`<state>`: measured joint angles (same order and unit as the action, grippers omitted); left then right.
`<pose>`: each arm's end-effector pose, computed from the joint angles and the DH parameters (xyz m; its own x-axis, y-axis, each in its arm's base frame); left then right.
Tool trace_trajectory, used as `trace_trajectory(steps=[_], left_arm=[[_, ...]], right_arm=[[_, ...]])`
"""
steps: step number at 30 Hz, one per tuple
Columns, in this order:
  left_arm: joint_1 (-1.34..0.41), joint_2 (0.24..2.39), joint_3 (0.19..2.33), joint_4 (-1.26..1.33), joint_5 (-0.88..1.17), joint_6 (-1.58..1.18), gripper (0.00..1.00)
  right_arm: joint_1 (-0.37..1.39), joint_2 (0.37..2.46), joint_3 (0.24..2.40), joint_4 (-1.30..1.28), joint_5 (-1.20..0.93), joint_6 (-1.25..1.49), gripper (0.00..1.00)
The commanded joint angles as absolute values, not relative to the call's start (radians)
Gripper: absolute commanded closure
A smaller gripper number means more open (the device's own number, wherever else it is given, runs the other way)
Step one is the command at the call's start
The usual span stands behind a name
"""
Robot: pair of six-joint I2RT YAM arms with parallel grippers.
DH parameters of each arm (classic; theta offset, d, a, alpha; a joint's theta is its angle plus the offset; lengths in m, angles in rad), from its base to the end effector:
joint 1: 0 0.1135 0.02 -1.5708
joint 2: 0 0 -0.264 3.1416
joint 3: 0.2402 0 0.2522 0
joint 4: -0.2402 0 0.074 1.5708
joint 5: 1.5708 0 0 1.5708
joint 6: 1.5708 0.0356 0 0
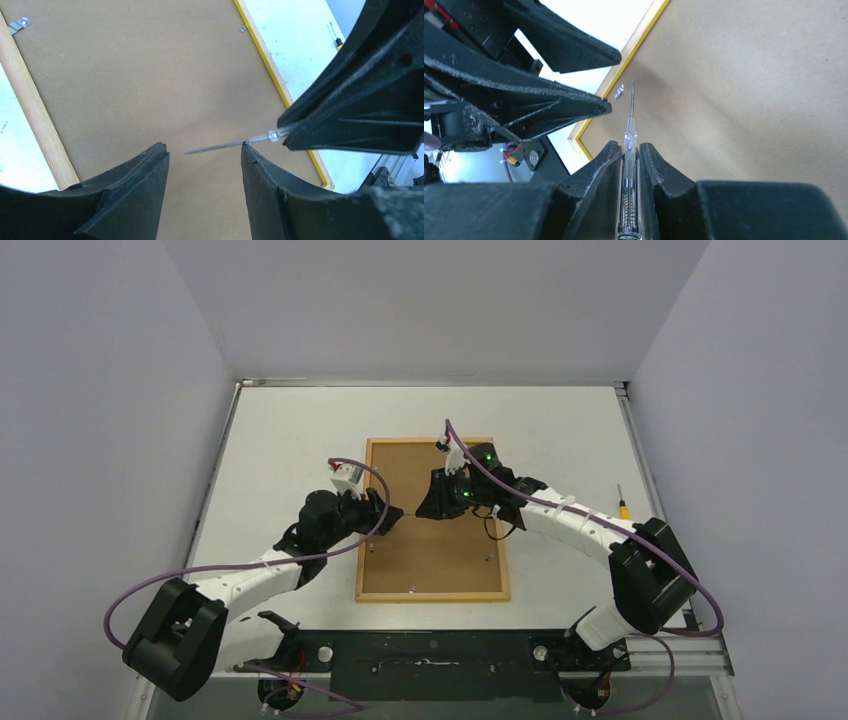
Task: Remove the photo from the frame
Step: Adjust the screwdriver.
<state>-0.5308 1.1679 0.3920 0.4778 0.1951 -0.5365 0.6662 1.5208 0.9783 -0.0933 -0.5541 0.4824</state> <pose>0.2013 -0.1262 0.1956 -0.5532 -0.2567 -0.7925 0.4348 0.7225 -0.5375 0.2490 0.2196 0.2402 -0.8118 -0.1363 -0.5678 -0.5438 0.5307 0.6501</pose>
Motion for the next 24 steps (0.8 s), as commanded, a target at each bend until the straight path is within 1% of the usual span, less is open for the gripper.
trace_trajectory(steps=[1,9,13,24], left_arm=[[-0.525,1.197,0.410,0.509,0.198,-0.533,0.48],[-0.525,1.235,0.435,0.479,0.201,-0.538,0.51],[-0.525,1.247,0.436,0.482,0.214,-0.538,0.52],[-0.528,1.307,0.447,0.526,0.289,-0.558,0.53]], right_arm=[[0.689,1.516,0.965,-0.025,-0.604,0.469,0.95],[0.706,1.527,0.987,-0.008,-0.630,0.477,0.95],[0.705,1.531,0.993,-0.008,-0.574,0.488,0.95],[0.703,1.542,0.992,0.147,-0.492,0.569,0.95]])
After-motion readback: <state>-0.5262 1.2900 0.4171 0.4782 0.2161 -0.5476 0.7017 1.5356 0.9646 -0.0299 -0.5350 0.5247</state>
